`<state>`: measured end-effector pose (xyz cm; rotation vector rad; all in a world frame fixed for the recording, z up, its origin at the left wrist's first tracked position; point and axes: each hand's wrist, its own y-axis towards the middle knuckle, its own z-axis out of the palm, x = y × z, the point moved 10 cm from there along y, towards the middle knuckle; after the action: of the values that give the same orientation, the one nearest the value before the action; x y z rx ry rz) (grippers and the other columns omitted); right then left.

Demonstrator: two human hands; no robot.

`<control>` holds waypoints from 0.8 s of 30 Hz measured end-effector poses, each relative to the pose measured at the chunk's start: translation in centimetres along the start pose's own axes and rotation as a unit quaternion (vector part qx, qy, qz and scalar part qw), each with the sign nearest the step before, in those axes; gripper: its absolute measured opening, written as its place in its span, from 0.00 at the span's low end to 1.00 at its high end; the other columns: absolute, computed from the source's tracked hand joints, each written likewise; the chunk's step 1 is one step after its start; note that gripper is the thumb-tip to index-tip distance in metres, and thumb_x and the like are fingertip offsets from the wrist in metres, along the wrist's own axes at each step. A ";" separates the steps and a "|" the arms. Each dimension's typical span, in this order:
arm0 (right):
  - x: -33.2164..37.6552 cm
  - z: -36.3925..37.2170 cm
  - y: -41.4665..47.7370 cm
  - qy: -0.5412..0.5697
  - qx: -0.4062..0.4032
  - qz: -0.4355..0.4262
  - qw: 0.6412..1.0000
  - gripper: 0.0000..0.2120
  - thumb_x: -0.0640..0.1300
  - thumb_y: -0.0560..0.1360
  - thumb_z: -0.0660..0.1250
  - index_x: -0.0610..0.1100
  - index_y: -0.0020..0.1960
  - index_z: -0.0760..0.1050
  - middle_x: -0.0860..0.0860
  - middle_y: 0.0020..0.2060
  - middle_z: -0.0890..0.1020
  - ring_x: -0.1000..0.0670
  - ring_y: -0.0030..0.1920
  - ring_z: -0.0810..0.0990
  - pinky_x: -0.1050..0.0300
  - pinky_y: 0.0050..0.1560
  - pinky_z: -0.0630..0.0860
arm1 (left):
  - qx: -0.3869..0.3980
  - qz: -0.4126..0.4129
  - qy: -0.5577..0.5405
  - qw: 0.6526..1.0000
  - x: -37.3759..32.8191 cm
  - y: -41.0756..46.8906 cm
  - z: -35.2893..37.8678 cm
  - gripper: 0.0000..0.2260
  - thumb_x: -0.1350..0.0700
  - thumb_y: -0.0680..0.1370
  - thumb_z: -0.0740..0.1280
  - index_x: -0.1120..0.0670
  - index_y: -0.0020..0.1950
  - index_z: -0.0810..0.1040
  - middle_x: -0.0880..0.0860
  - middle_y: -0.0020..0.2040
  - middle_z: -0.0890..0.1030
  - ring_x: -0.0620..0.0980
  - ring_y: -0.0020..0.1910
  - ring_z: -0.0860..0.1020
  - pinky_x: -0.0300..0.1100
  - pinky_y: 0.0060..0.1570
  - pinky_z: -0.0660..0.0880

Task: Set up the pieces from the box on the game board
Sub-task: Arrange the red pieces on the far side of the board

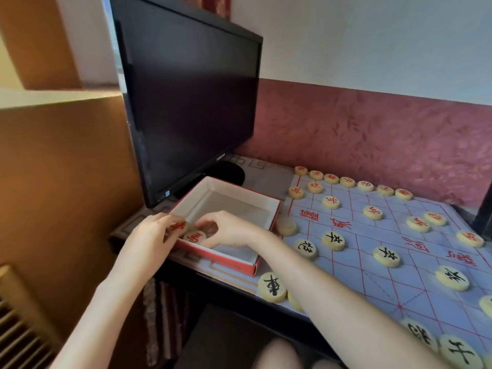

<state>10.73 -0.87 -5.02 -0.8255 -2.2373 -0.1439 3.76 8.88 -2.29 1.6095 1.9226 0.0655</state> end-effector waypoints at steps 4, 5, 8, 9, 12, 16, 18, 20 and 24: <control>0.0 0.7 1.1 0.016 -0.001 -0.008 1.000 0.23 0.36 0.71 0.70 0.39 0.65 0.72 0.43 0.60 0.78 0.46 0.58 0.78 0.51 0.62 0.74 | 0.000 -0.010 -0.013 1.000 0.5 0.0 -0.1 0.12 0.58 0.75 0.67 0.53 0.57 0.79 0.52 0.55 0.80 0.52 0.55 0.76 0.42 0.52 0.71; -0.1 0.7 1.1 0.023 -0.001 -0.009 1.000 0.22 0.36 0.71 0.70 0.39 0.65 0.72 0.43 0.59 0.79 0.48 0.56 0.78 0.54 0.60 0.74 | 0.001 -0.010 -0.015 1.000 0.5 0.1 0.0 0.12 0.57 0.74 0.68 0.53 0.57 0.79 0.52 0.54 0.80 0.52 0.55 0.76 0.42 0.52 0.72; -0.8 0.2 1.0 0.008 -0.012 -0.012 1.000 0.22 0.40 0.71 0.71 0.40 0.64 0.73 0.46 0.56 0.78 0.53 0.51 0.75 0.61 0.53 0.71 | 0.016 -0.020 0.002 1.000 0.6 0.8 0.3 0.13 0.57 0.74 0.68 0.54 0.58 0.79 0.53 0.55 0.81 0.54 0.55 0.77 0.45 0.52 0.73; -1.2 -0.2 0.9 -0.014 -0.025 -0.010 1.000 0.22 0.43 0.71 0.71 0.41 0.64 0.73 0.48 0.54 0.76 0.52 0.51 0.74 0.60 0.53 0.71 | 0.031 -0.029 0.015 0.999 0.8 1.1 0.7 0.13 0.56 0.74 0.68 0.54 0.59 0.79 0.53 0.56 0.80 0.54 0.55 0.77 0.46 0.53 0.73; -2.8 -1.7 0.3 -0.068 -0.057 0.010 0.996 0.25 0.47 0.70 0.72 0.43 0.64 0.72 0.48 0.57 0.74 0.49 0.57 0.73 0.56 0.58 0.71 | 0.093 -0.078 0.045 0.992 1.3 2.0 1.9 0.14 0.54 0.74 0.67 0.54 0.59 0.78 0.55 0.56 0.80 0.55 0.54 0.77 0.46 0.52 0.74; -4.1 -2.9 -0.6 -0.096 -0.074 0.025 0.992 0.25 0.49 0.71 0.71 0.44 0.65 0.71 0.50 0.55 0.71 0.50 0.59 0.71 0.57 0.58 0.69 | 0.157 -0.121 0.102 0.975 1.4 3.3 3.0 0.15 0.53 0.74 0.67 0.53 0.60 0.76 0.56 0.57 0.79 0.58 0.53 0.78 0.48 0.53 0.76; -4.3 -3.0 -0.8 -0.103 -0.075 0.022 0.992 0.25 0.49 0.71 0.71 0.45 0.66 0.71 0.52 0.51 0.69 0.51 0.56 0.70 0.59 0.55 0.67 | 0.157 -0.118 0.074 0.978 1.4 3.7 3.4 0.18 0.53 0.72 0.70 0.51 0.61 0.76 0.55 0.58 0.79 0.56 0.55 0.78 0.47 0.55 0.75; -4.2 -2.8 -0.9 -0.108 -0.074 0.018 0.991 0.25 0.49 0.71 0.70 0.45 0.66 0.70 0.53 0.50 0.68 0.53 0.54 0.67 0.60 0.54 0.65 | 0.147 -0.112 0.025 0.982 1.2 3.7 3.7 0.17 0.55 0.71 0.71 0.51 0.61 0.77 0.54 0.57 0.80 0.55 0.55 0.78 0.45 0.56 0.74; -4.3 -2.9 -1.0 -0.105 -0.076 0.016 0.991 0.25 0.49 0.71 0.70 0.45 0.66 0.70 0.53 0.51 0.68 0.48 0.60 0.70 0.60 0.55 0.65 | 0.113 -0.057 -0.084 0.988 -0.2 3.2 3.9 0.16 0.57 0.70 0.73 0.53 0.58 0.79 0.53 0.55 0.82 0.49 0.53 0.79 0.38 0.53 0.73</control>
<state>14.16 -4.86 -5.67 -0.9982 -2.4318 -0.2233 8.51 8.13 -4.01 1.5877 1.9398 -0.3362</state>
